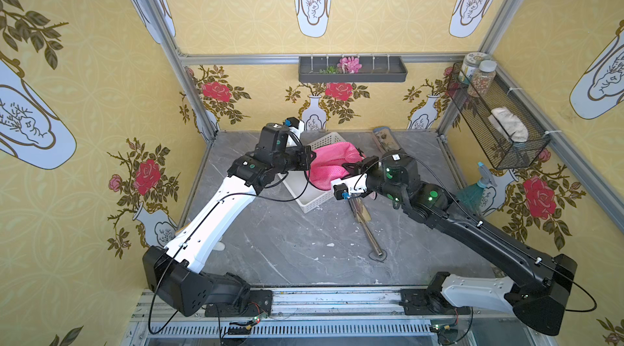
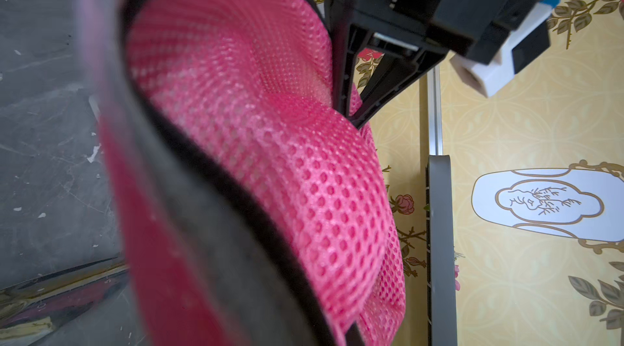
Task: Turn the laundry bag inside out
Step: Turn over the laundry bag.
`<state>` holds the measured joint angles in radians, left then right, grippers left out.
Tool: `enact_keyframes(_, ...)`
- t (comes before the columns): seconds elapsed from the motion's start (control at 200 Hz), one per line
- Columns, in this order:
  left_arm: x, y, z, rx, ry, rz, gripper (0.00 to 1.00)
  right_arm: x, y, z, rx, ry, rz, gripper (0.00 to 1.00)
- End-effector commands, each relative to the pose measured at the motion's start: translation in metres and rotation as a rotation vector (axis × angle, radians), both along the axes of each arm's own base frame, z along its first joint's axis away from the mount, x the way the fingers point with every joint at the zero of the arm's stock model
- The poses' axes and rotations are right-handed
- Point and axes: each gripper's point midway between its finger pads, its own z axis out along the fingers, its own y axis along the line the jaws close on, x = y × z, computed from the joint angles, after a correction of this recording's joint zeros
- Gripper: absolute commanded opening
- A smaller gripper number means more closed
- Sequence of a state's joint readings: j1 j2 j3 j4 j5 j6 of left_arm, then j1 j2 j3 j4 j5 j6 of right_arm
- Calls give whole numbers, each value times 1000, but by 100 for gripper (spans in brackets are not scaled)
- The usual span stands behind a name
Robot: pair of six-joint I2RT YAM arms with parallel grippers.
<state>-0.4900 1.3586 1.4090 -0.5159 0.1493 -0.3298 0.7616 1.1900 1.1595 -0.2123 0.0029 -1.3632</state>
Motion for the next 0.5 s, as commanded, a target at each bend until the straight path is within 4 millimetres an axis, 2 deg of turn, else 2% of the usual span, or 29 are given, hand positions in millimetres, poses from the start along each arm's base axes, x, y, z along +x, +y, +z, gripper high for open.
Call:
enact_keyframes(0.0,14,19,11,-150,18,109,0,-2,-4,20,124,-15,-36,0)
enact_keyframes(0.08,16,27,7,-292,87,127,0,-1,-9,45,278,-38,-81,0)
enact_keyframes(0.22,10,19,0,-487,190,120,0,2,-17,75,486,18,-155,0)
enact_keyframes(0.374,9,15,-8,-668,273,147,0,-8,-3,96,640,88,-130,0)
enact_keyframes(0.494,10,9,-12,-732,304,146,0,-16,13,112,758,98,-115,0)
